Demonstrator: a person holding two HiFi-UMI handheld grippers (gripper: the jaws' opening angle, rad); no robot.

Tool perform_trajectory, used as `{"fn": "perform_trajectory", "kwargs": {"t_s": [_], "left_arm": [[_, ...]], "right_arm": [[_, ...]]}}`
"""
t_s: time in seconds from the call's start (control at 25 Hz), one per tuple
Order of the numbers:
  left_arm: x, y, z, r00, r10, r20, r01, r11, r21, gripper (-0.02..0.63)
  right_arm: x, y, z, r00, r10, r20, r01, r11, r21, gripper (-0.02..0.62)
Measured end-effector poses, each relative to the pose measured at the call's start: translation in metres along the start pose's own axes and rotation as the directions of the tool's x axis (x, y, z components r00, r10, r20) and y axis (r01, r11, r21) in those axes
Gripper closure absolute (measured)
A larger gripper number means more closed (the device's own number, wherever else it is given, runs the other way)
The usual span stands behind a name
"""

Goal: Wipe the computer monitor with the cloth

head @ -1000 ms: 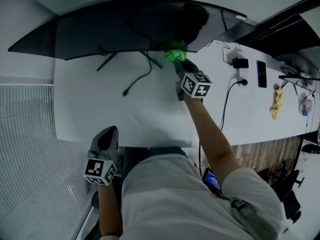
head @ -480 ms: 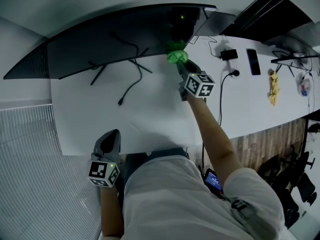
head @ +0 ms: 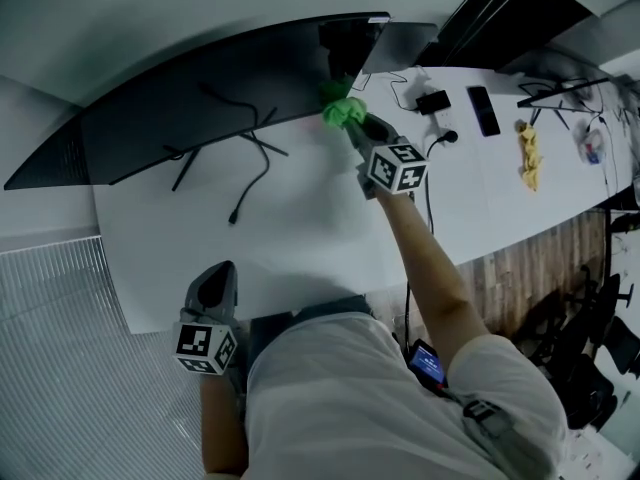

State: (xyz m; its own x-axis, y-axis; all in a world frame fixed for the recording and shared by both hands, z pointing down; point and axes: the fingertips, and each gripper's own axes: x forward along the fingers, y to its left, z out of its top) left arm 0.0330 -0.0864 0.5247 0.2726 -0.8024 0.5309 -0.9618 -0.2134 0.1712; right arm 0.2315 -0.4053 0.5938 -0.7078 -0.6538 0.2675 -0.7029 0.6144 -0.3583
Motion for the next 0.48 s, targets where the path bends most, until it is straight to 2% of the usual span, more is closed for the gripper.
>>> {"fn": "perform_trajectory", "kwargs": {"t_s": [0.48], "left_arm": [[-0.002, 0.007, 0.016, 0.996, -0.062, 0.057, 0.062, 0.998, 0.002, 0.598]], "right_arm": [[-0.021, 0.028, 0.06, 0.998, 0.03, 0.057, -0.024, 0.994, -0.111, 0.515]]}}
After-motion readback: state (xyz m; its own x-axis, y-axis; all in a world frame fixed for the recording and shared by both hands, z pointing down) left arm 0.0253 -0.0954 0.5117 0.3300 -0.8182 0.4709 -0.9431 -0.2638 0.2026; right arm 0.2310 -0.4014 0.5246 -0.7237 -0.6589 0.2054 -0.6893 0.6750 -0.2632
